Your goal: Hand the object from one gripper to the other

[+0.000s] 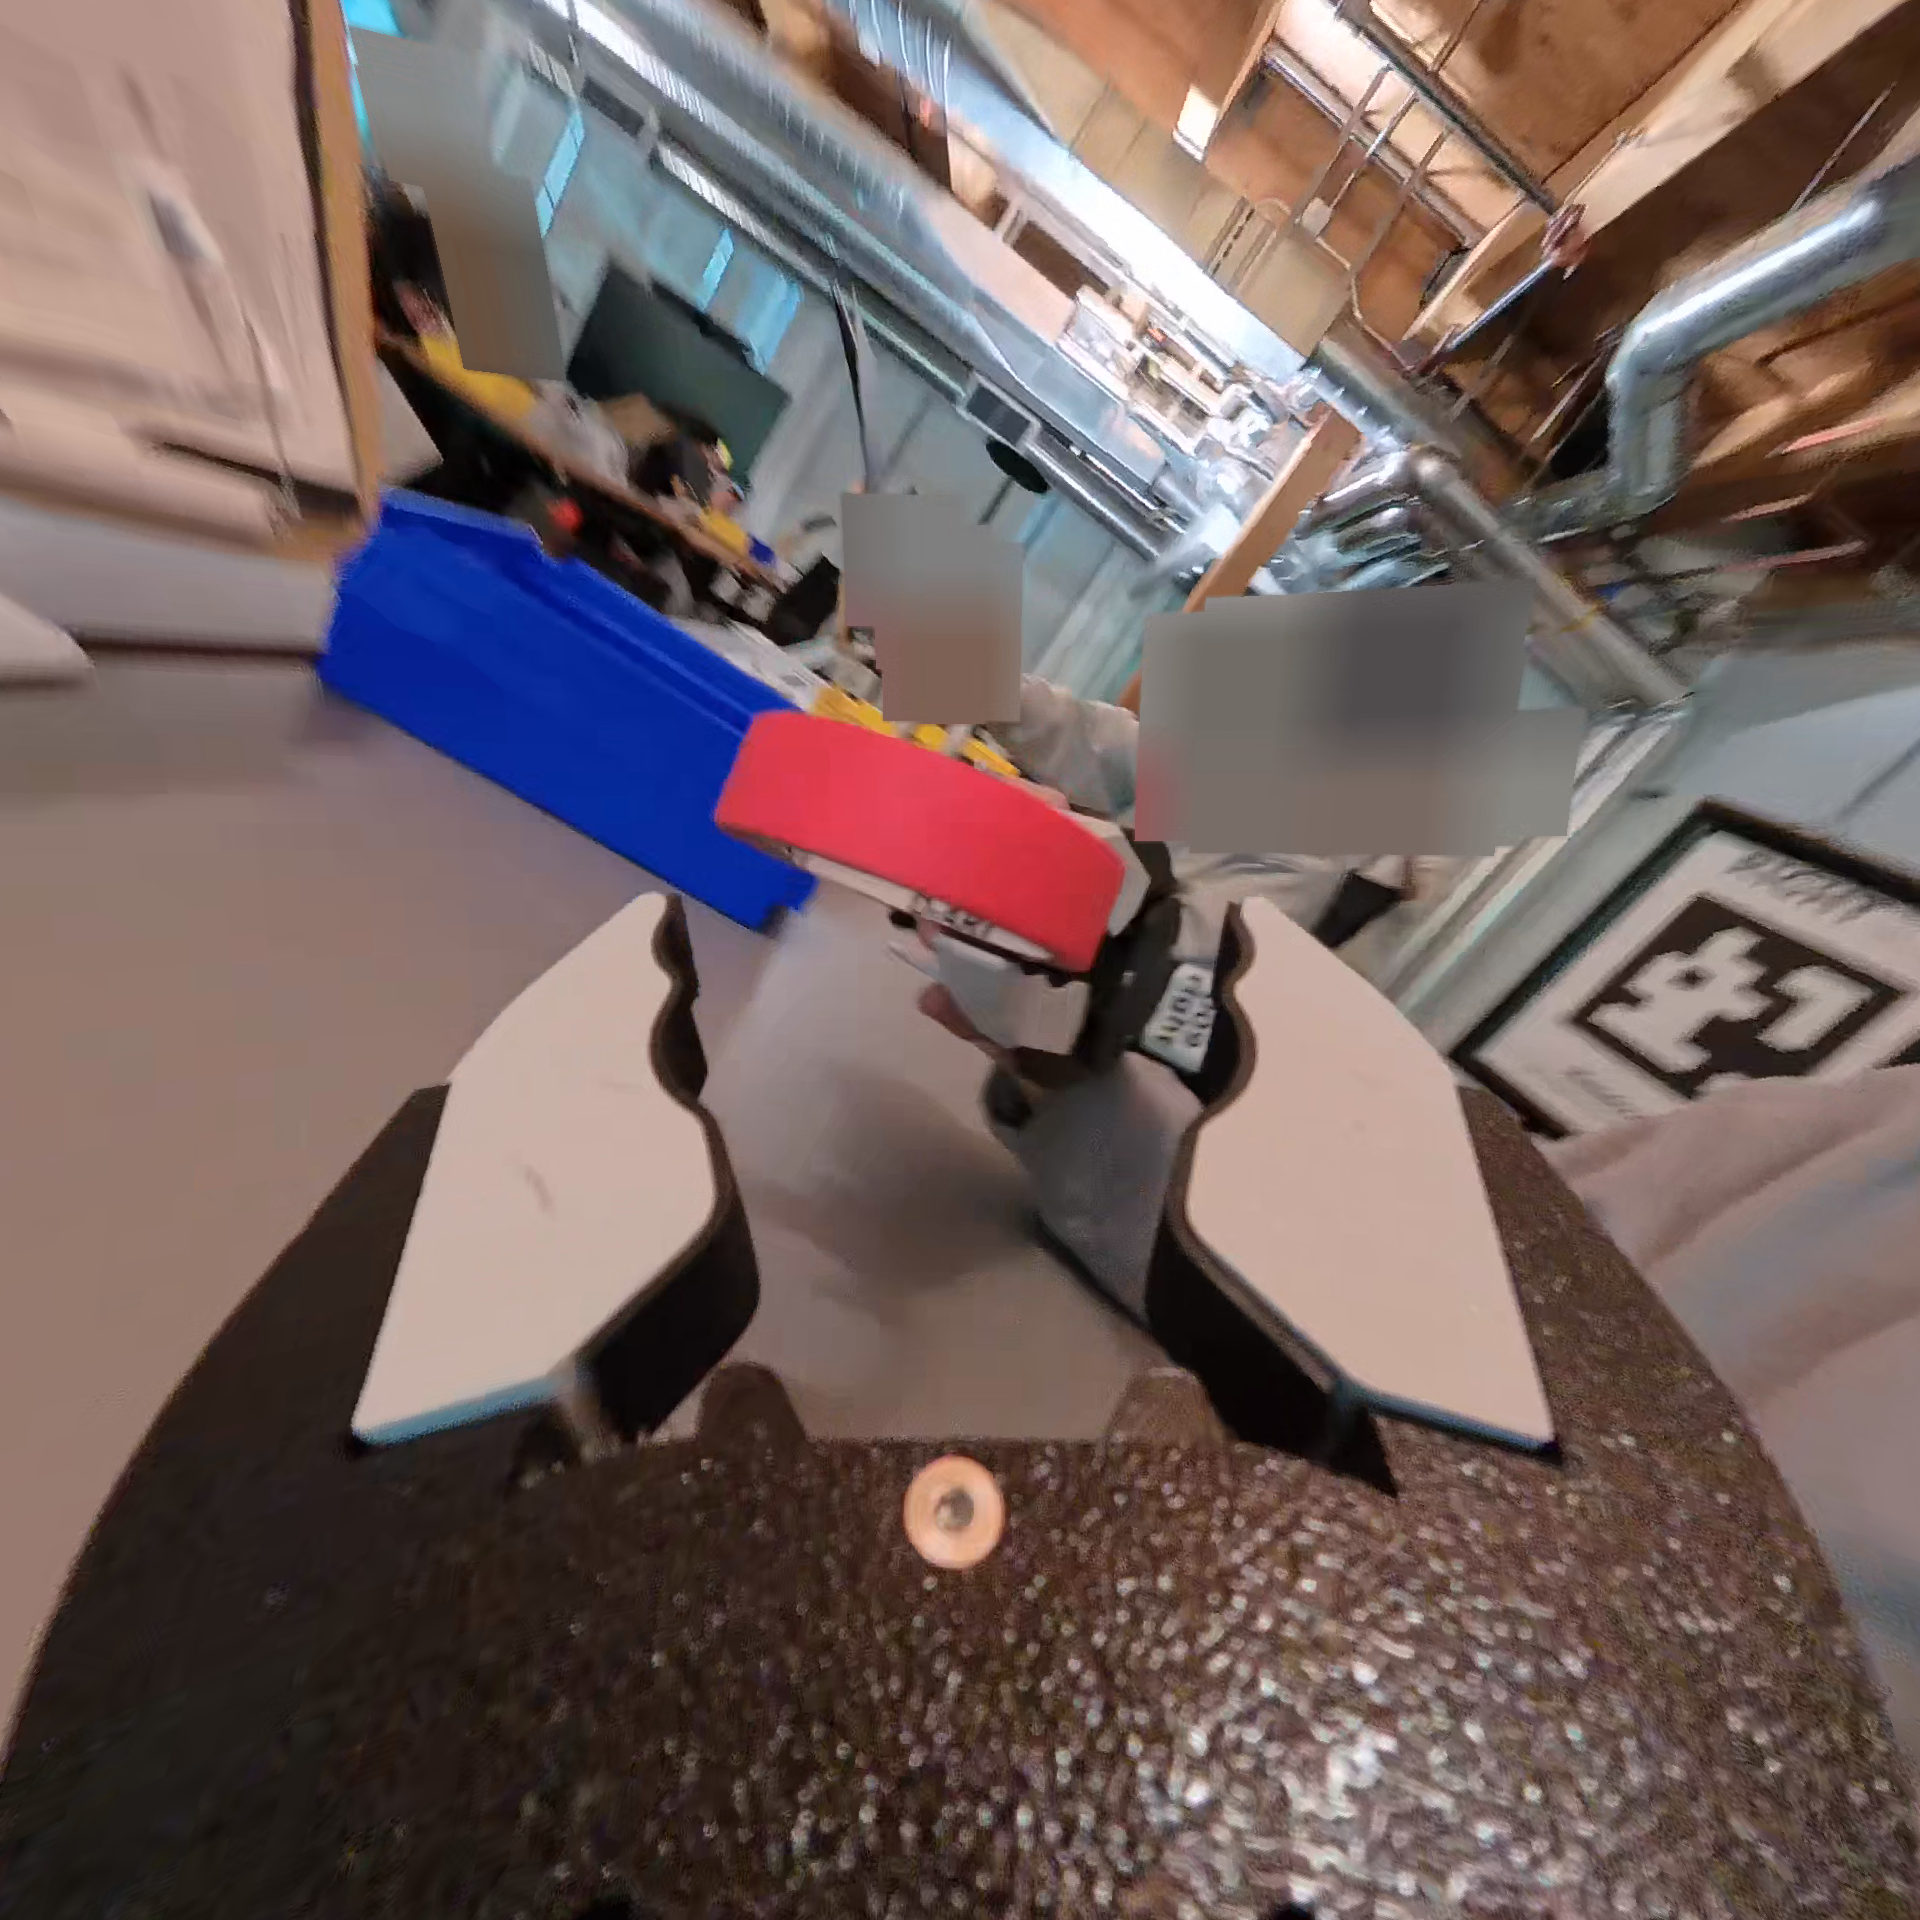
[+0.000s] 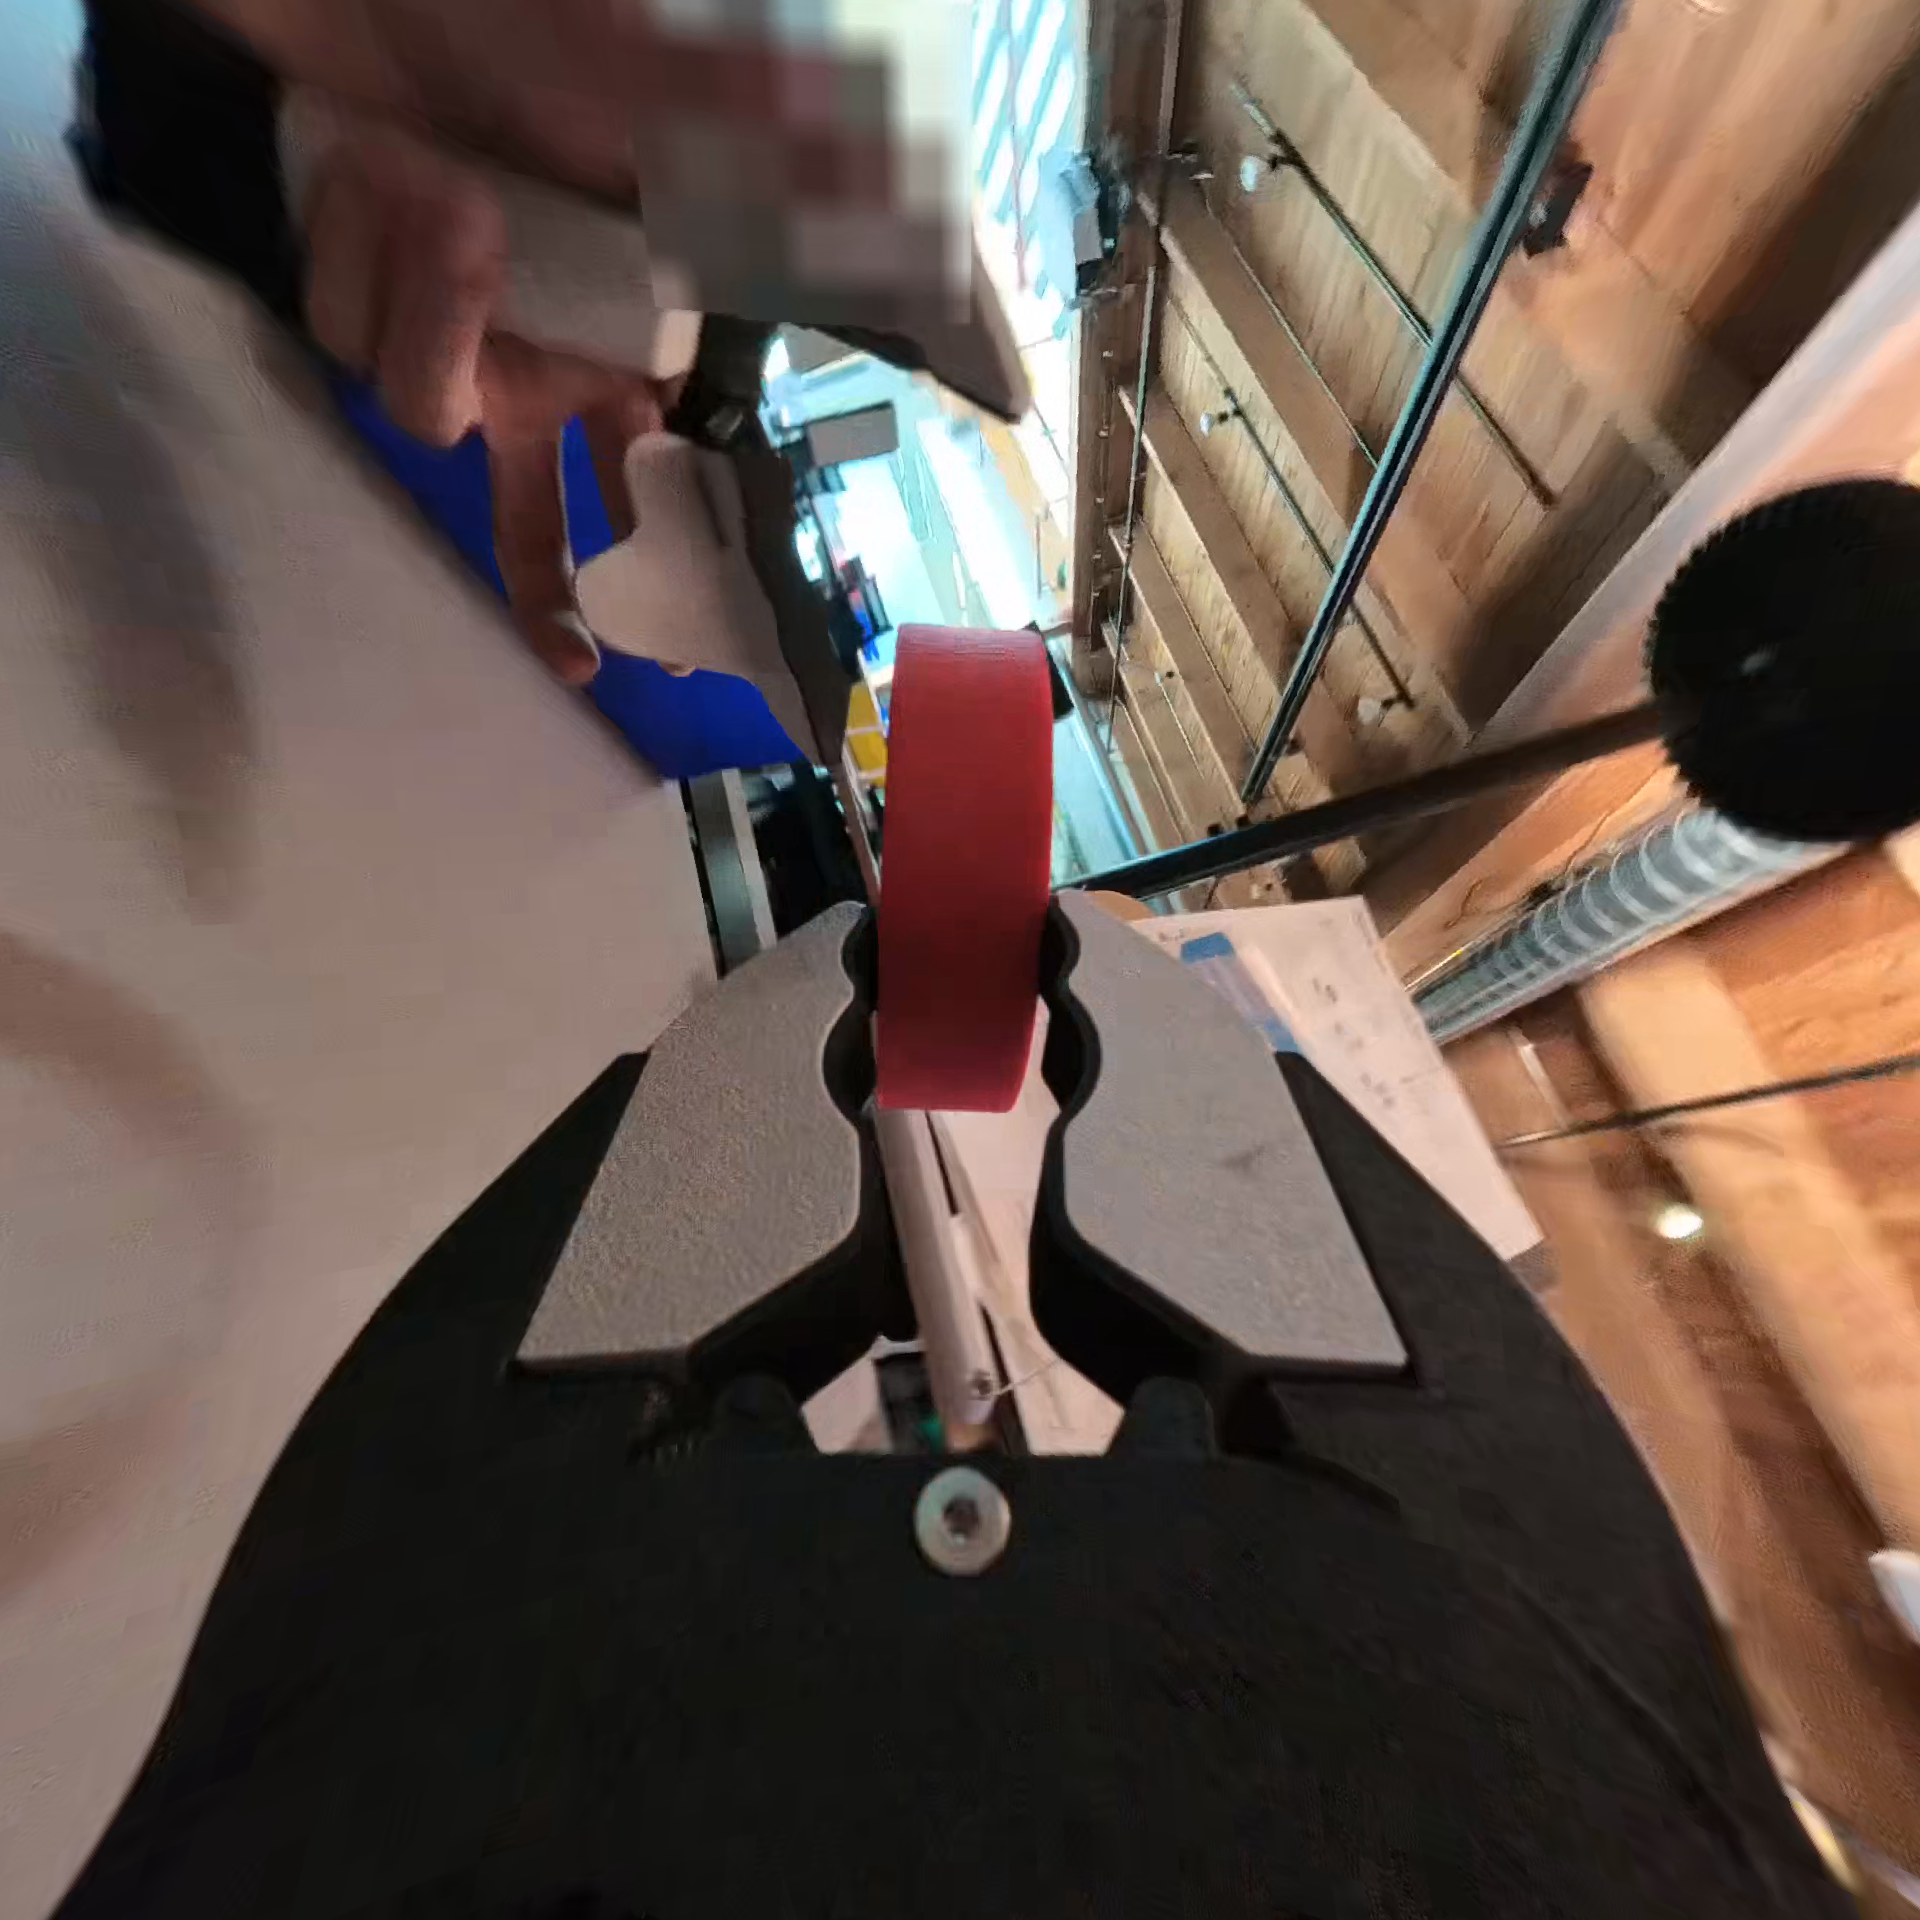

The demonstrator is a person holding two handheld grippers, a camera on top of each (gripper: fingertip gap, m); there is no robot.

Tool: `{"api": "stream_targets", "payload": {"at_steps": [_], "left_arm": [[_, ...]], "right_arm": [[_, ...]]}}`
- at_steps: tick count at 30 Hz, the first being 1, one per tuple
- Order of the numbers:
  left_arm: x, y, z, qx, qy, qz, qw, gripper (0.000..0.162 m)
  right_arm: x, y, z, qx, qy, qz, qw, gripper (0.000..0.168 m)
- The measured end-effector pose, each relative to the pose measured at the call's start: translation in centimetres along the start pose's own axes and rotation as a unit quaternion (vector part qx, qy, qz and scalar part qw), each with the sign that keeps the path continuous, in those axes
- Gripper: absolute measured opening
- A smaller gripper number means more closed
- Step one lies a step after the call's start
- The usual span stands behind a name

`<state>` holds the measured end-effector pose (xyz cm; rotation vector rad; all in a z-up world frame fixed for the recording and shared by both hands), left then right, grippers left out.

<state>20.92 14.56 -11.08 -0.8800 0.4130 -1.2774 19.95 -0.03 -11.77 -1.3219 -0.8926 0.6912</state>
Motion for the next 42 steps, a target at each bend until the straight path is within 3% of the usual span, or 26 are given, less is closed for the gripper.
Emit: {"api": "stream_targets", "payload": {"at_steps": [3, 5, 7, 9, 12, 16, 18, 20, 22, 24, 27, 29, 31, 34, 42], "left_arm": [[-0.2, 0.6, -0.8, -0.102, 0.046, -0.037, 0.993, 0.068], [-0.5, 1.9, -1.1, -0.142, 0.058, -0.005, 0.988, 0.060], [-0.9, 2.7, -1.4, -0.155, 0.071, 0.019, 0.985, 0.054], [-1.1, 3.2, -1.8, -0.160, 0.090, 0.043, 0.982, 0.037], [-0.9, 3.3, -2.1, -0.159, 0.100, 0.052, 0.981, 0.034], [-0.6, 3.0, -1.9, -0.129, 0.089, 0.044, 0.987, 0.031], [-0.4, 2.7, -1.7, -0.109, 0.075, 0.039, 0.990, 0.031], [-0.3, 2.0, -1.3, -0.061, 0.058, 0.029, 0.996, 0.030], [-0.5, 1.1, -0.8, -0.002, 0.033, 0.025, 0.999, 0.030], [-0.6, 0.6, -0.2, 0.052, 0.012, 0.035, 0.998, 0.030], [-0.8, -0.1, 0.2, 0.096, -0.010, 0.028, 0.995, 0.029], [-0.7, -0.5, 0.3, 0.121, -0.021, 0.019, 0.992, 0.028], [-0.6, -0.9, 0.3, 0.127, -0.026, 0.005, 0.992, 0.028], [-0.2, -0.9, -0.1, 0.130, -0.013, 0.000, 0.991, 0.028], [0.1, -1.0, -0.7, 0.173, 0.010, 0.015, 0.985, 0.027]], "right_arm": [[0.8, 1.2, 1.4, -0.124, -0.008, 0.022, 0.992, 0.029], [0.8, 2.3, 2.1, -0.195, -0.016, 0.032, 0.980, 0.029], [0.4, 3.0, 2.3, -0.226, -0.024, 0.034, 0.973, 0.029], [0.0, 3.2, 2.4, -0.245, -0.025, 0.030, 0.969, 0.029], [-0.2, 3.1, 2.0, -0.255, -0.015, 0.029, 0.966, 0.029], [-0.2, 2.8, 1.4, -0.185, -0.009, 0.030, 0.982, 0.033], [-0.4, 2.1, 0.8, -0.070, -0.014, 0.016, 0.997, 0.049], [-0.7, 1.1, -0.3, 0.108, -0.028, 0.007, 0.994, 0.074], [-0.9, 0.7, -1.6, 0.314, -0.050, 0.026, 0.948, 0.088], [-0.9, 0.8, -2.6, 0.510, -0.088, 0.075, 0.852, 0.095], [-0.7, 1.0, -3.1, 0.712, -0.161, 0.135, 0.670, 0.080], [-0.3, 1.0, -3.0, 0.763, -0.188, 0.137, 0.603, 0.064], [0.0, 1.2, -2.6, 0.775, -0.198, 0.130, 0.586, 0.051], [0.3, 1.6, -1.2, 0.765, -0.213, 0.155, 0.588, 0.033], [0.3, 0.7, -1.2, 0.729, -0.209, 0.150, 0.634, 0.029]]}}
Point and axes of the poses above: each gripper's, where its closed fingertips meet, x out along the fingers, z out of its top, y = z × x across the jaws, the point moved 5 cm from there along -x, back along the fingers, and after that the axes turned 14 degrees about -x, right-handed, at the moved point
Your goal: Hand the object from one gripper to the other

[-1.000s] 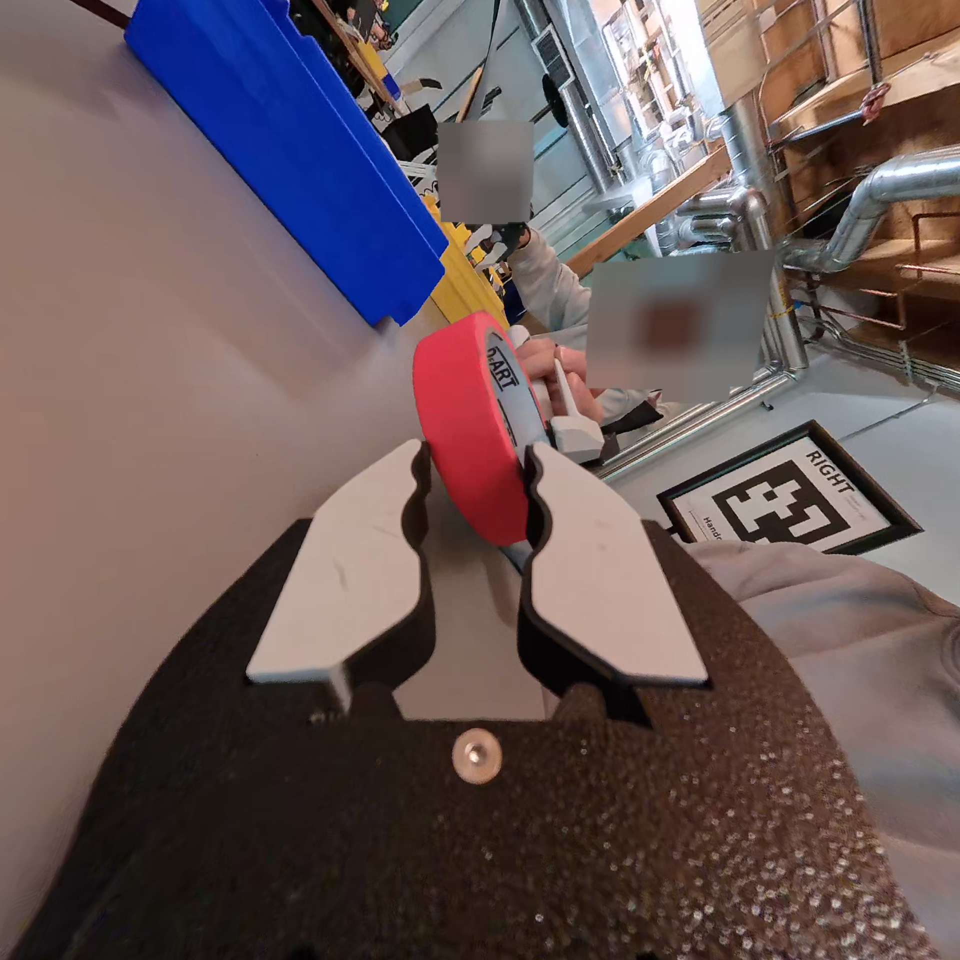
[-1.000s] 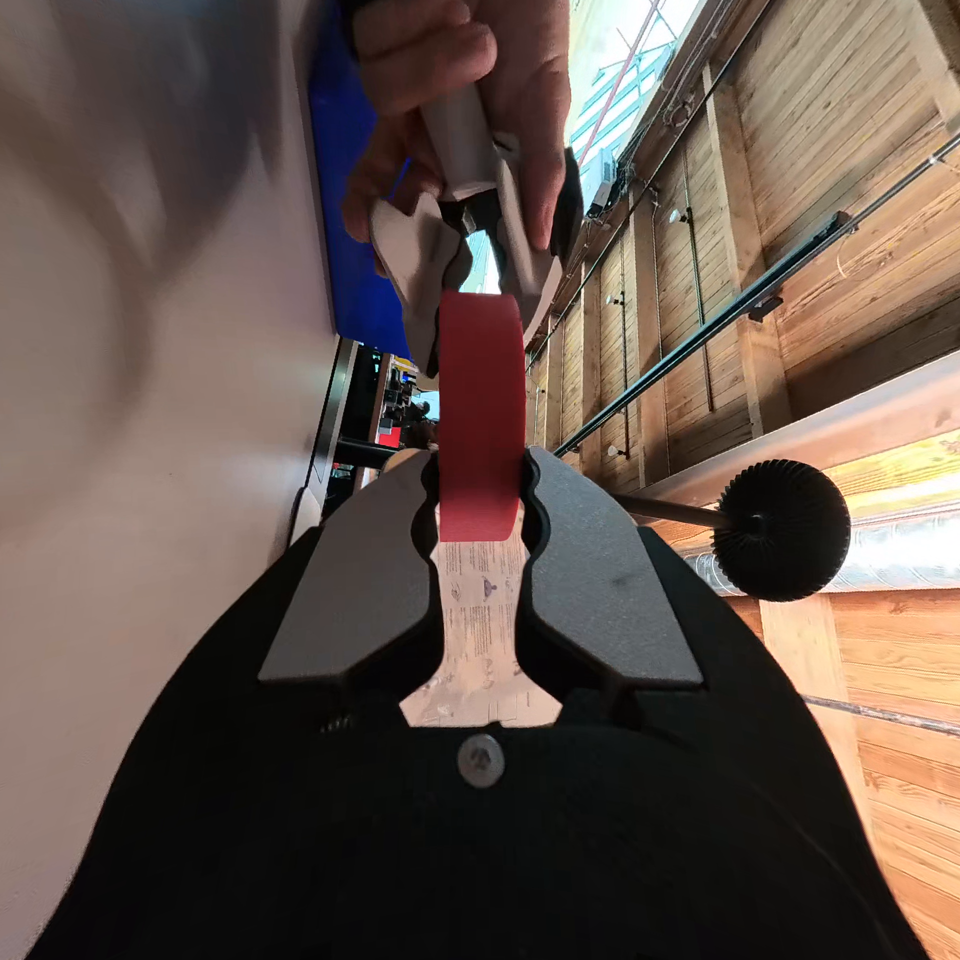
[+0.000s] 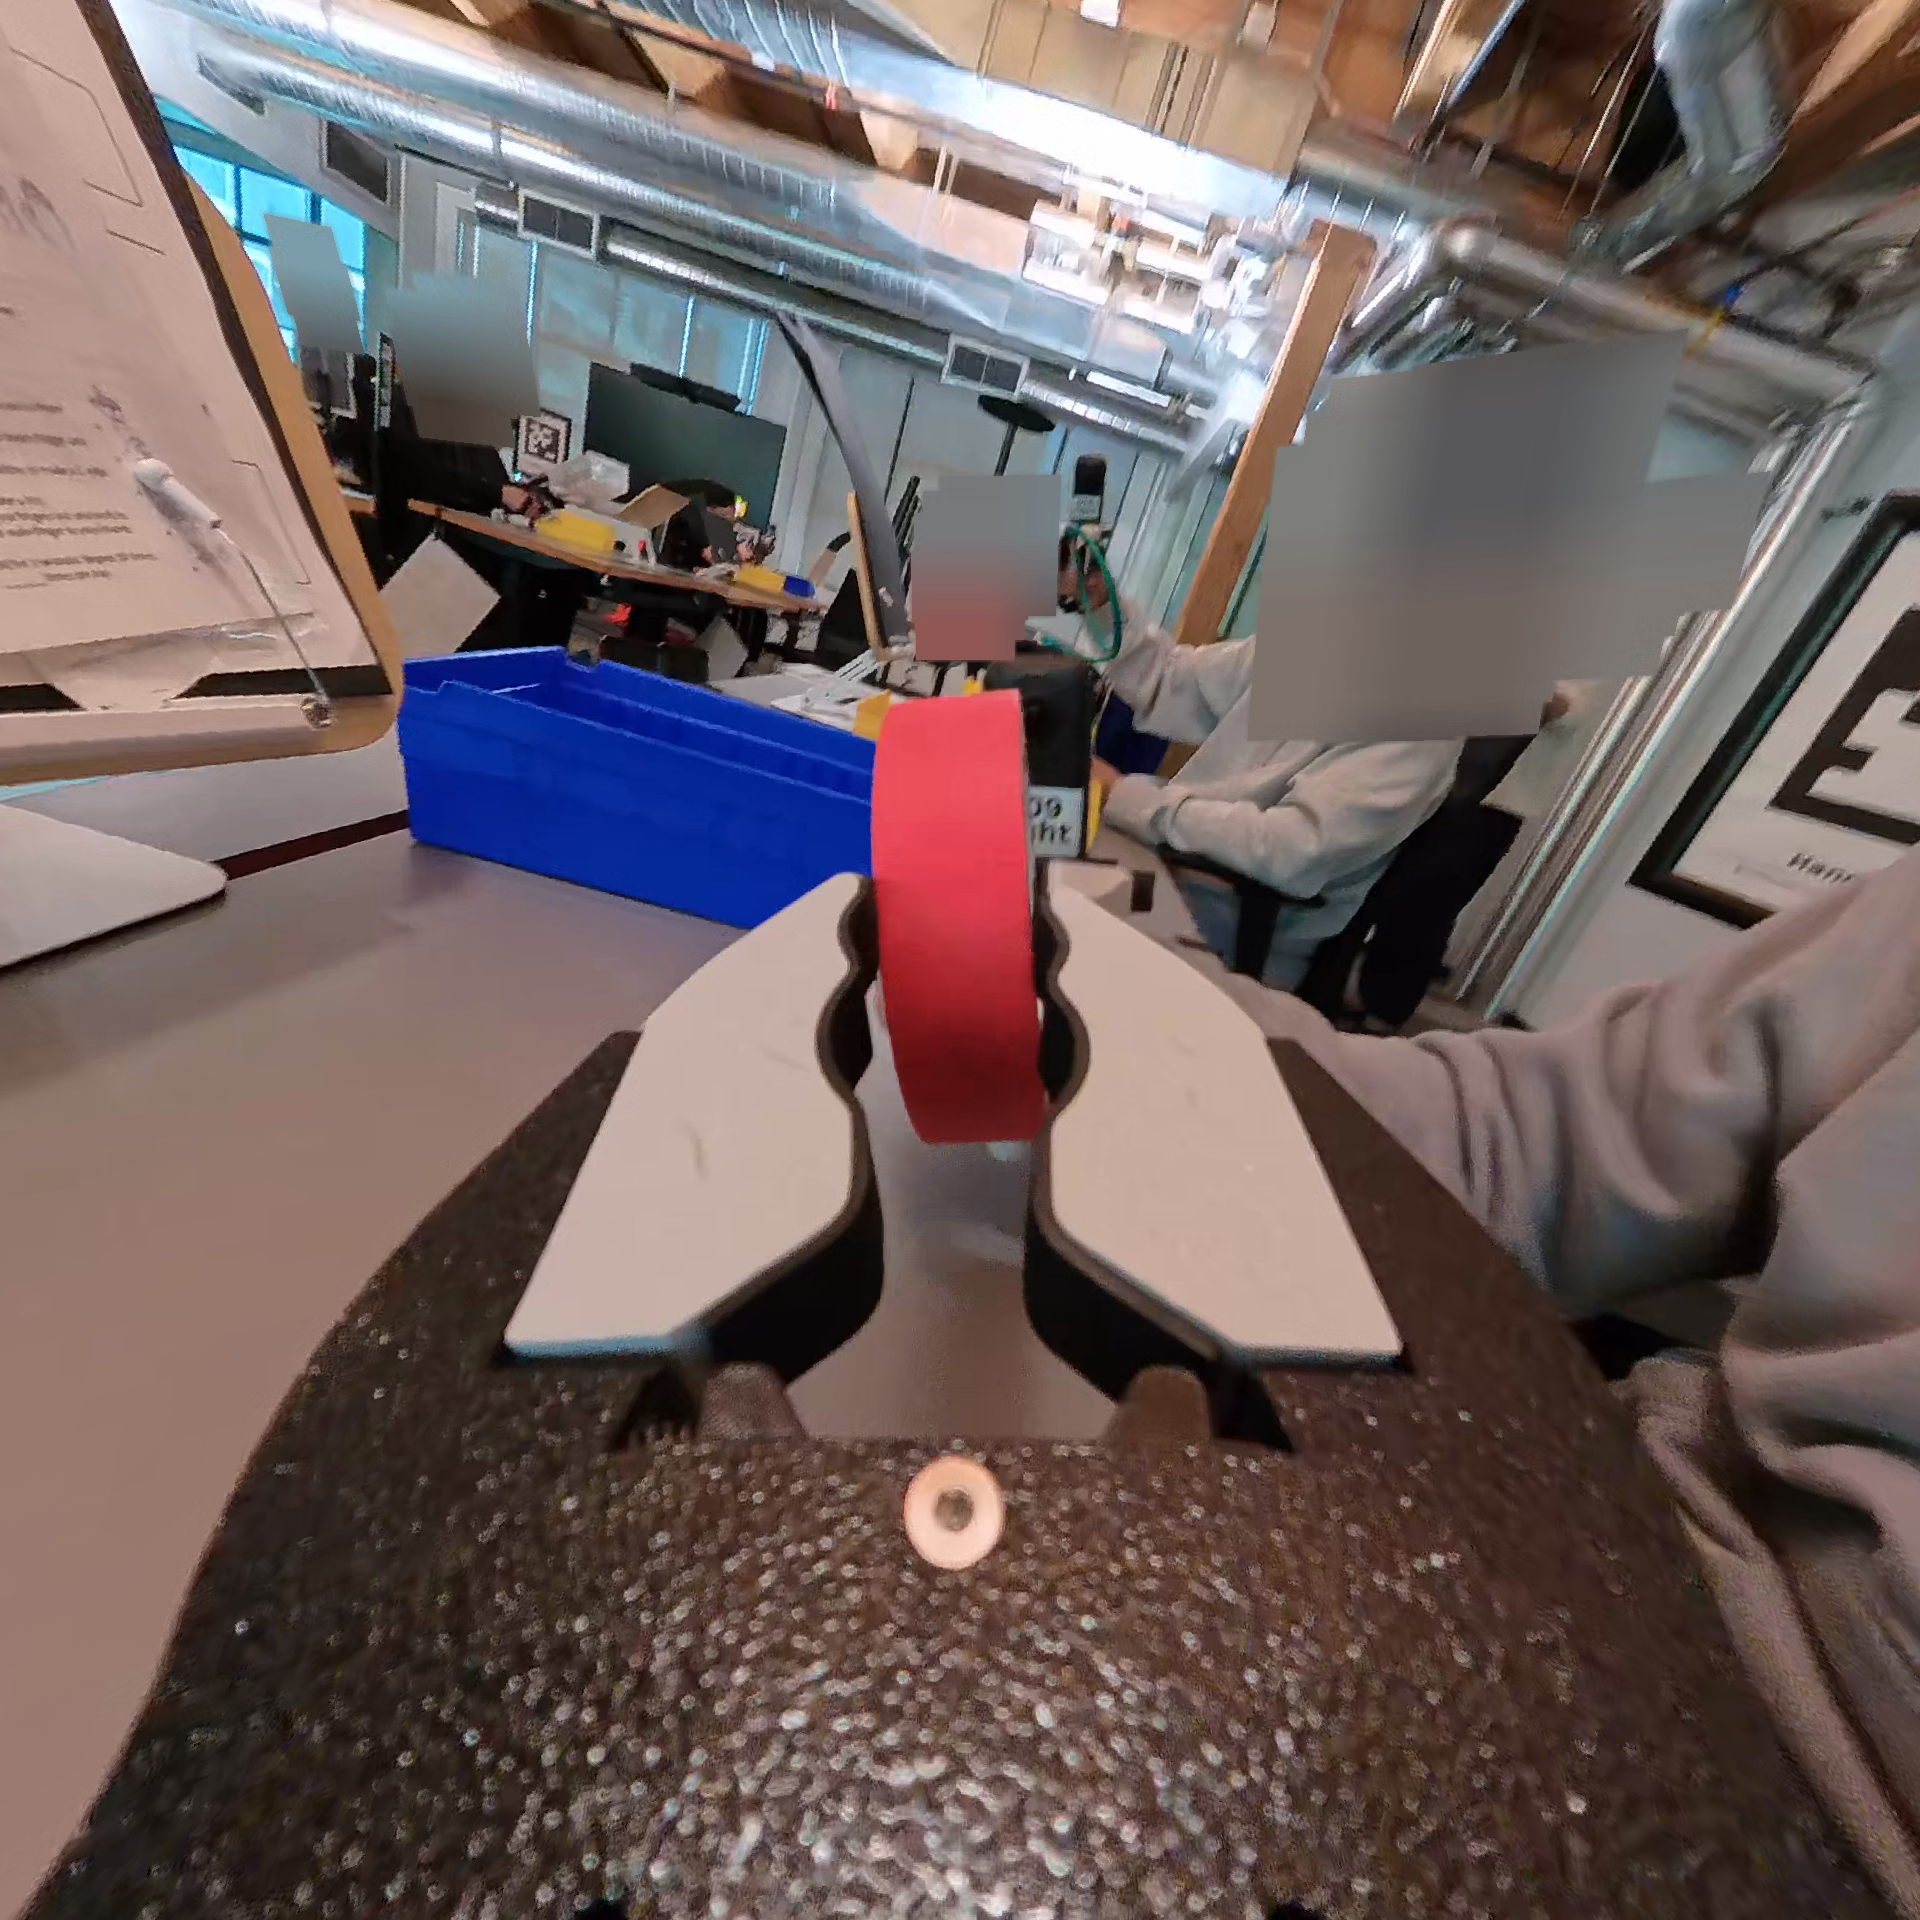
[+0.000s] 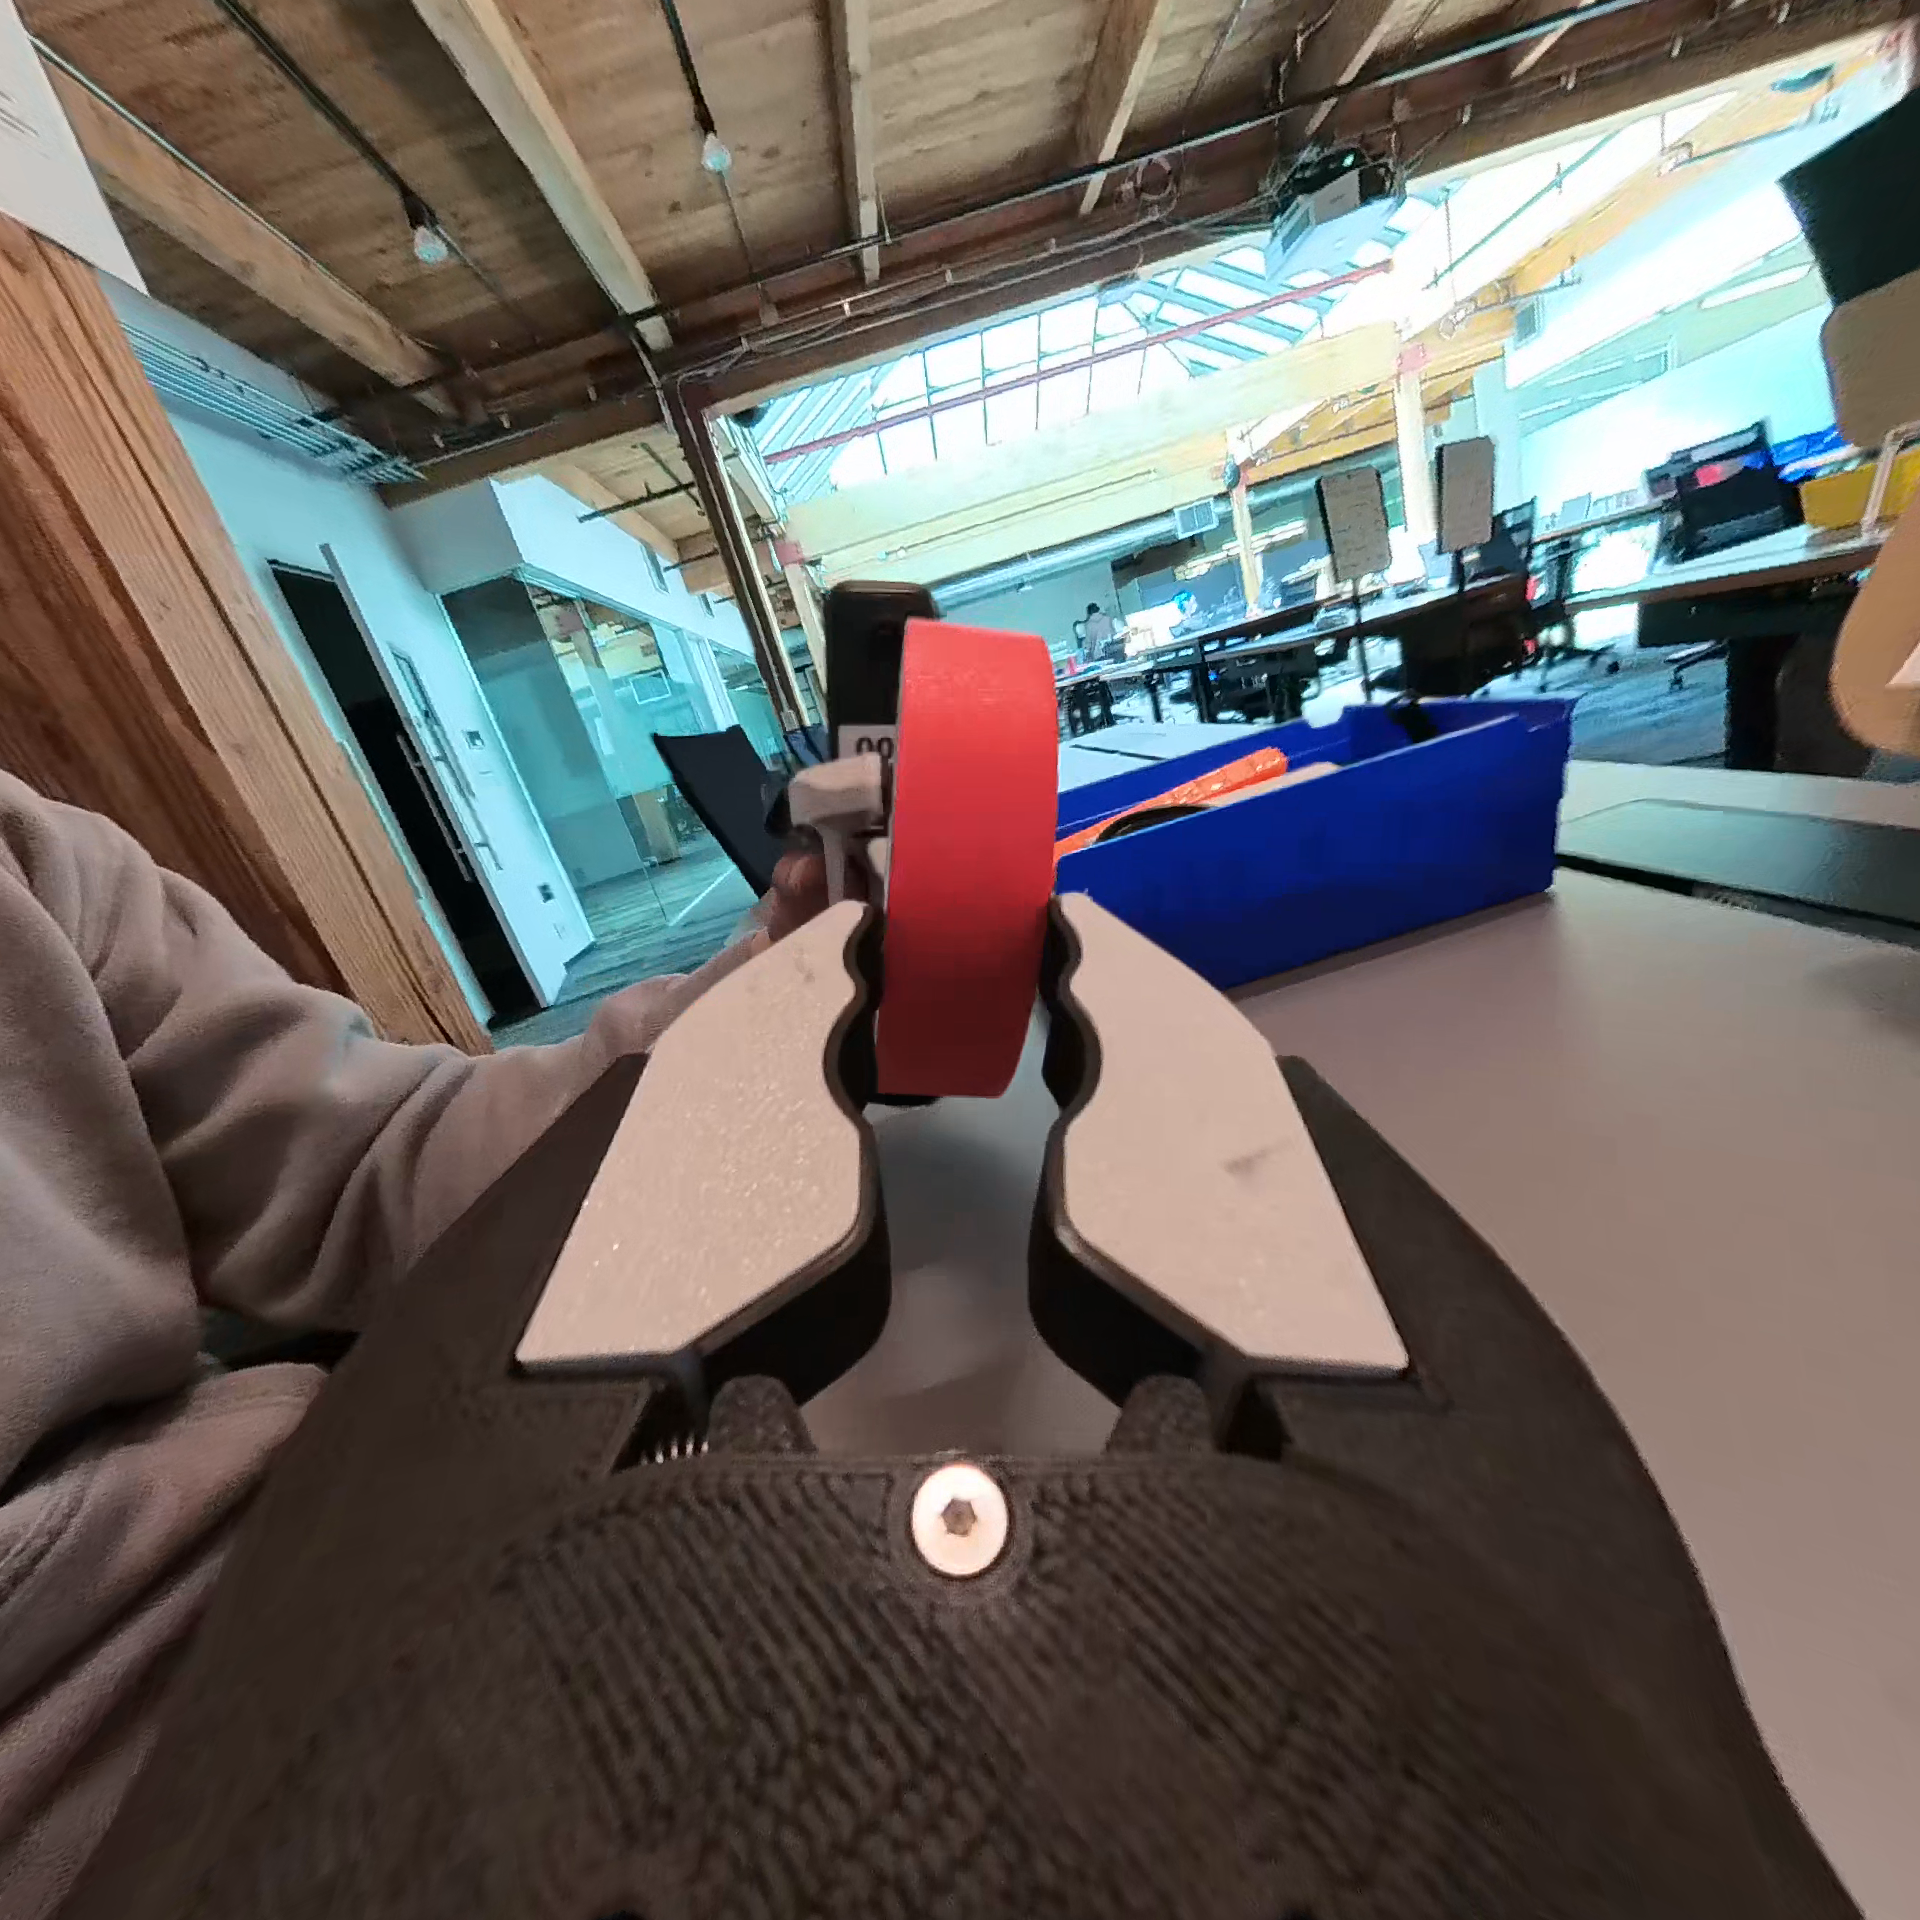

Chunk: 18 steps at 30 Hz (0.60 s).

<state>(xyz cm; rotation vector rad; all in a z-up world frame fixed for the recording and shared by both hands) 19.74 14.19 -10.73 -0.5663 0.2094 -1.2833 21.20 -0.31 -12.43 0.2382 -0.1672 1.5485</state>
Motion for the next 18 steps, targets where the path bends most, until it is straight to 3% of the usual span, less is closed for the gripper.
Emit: {"api": "stream_targets", "payload": {"at_steps": [3, 6, 9, 12, 16, 18], "left_arm": [[0.4, 0.3, -0.2, 0.041, 0.005, 0.043, 0.998, 0.035], [0.6, 0.4, -0.2, 0.174, 0.017, 0.131, 0.976, 0.072], [1.1, 1.6, -1.2, 0.361, 0.081, 0.267, 0.890, 0.099], [2.7, 2.8, -3.2, 0.452, 0.149, 0.333, 0.814, 0.112], [4.9, 2.6, -5.0, 0.502, 0.178, 0.338, 0.776, 0.113], [5.4, 2.9, -5.2, 0.511, 0.186, 0.357, 0.759, 0.121]], "right_arm": [[-0.8, -0.3, 0.6, -0.058, 0.026, -0.032, 0.997, 0.029], [-1.9, -1.4, 1.0, -0.075, 0.062, -0.086, 0.992, 0.029], [-2.6, -2.4, 0.8, -0.040, 0.081, -0.125, 0.988, 0.029], [-2.2, -2.7, 0.0, -0.009, 0.101, -0.147, 0.984, 0.029], [-0.5, -2.0, -1.2, 0.013, 0.128, -0.145, 0.981, 0.029], [0.3, -1.5, -1.5, 0.014, 0.137, -0.136, 0.981, 0.029]]}}
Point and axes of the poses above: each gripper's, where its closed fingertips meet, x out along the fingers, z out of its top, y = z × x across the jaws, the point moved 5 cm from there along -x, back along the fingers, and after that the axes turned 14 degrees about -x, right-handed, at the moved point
